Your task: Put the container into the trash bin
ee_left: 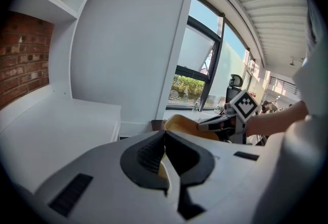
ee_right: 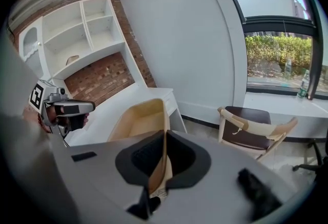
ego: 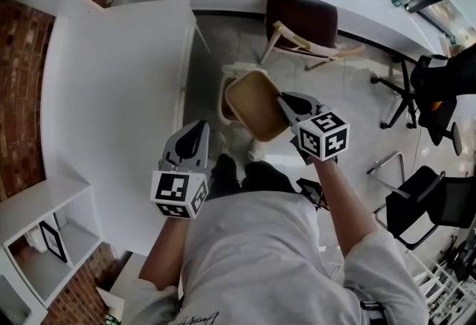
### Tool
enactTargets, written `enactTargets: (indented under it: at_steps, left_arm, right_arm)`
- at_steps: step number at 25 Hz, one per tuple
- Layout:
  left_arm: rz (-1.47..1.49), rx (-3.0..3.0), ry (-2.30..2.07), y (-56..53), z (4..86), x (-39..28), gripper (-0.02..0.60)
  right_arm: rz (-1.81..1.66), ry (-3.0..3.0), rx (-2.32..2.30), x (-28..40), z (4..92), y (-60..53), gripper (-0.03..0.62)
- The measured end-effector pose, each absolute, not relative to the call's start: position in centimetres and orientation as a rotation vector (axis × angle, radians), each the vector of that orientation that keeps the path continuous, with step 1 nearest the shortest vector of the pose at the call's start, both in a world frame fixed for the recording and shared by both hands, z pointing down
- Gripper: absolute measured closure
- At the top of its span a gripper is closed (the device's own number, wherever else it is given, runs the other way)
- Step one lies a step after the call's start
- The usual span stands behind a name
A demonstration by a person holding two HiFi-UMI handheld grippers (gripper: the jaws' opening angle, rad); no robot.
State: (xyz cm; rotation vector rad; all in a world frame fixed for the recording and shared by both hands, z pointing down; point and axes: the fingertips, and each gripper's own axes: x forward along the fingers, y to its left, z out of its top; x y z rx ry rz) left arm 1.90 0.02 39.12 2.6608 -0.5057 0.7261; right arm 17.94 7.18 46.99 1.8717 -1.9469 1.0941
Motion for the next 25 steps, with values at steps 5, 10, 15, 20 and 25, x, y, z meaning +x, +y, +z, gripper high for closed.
enactTargets:
  at_steps: [5,10,15,20,25]
  left_arm:
    - [0.736,2.656,-0.470,-0.8,40.1,1.8,0.566]
    - [0.744,2.645,-0.444,-1.4,41.1,1.5,0.566]
    - [0.751,2.618,-0.419,-1.7,42.9,1.3,0.566]
    - [0.742,2.611,-0.417,-2.3,44.3,1.3,0.565]
    - [0.760,2.612,-0.408,-2.9,45.7,1.6,0.566]
  right_arm:
    - [1.133,-1.902,1.885,17.6,49.0,6.7,0.559]
    - [1.159,-1.863,1.894,17.7,50.8,6.4,0.559]
    - [1.194,-1.825,1.898,17.8,52.8,6.4,0.559]
    - [1.217,-1.808,1.881,17.7,54.3,6.2,0.559]
    - [1.238,-1.789,1.881,17.9,56.0,5.8,0.559]
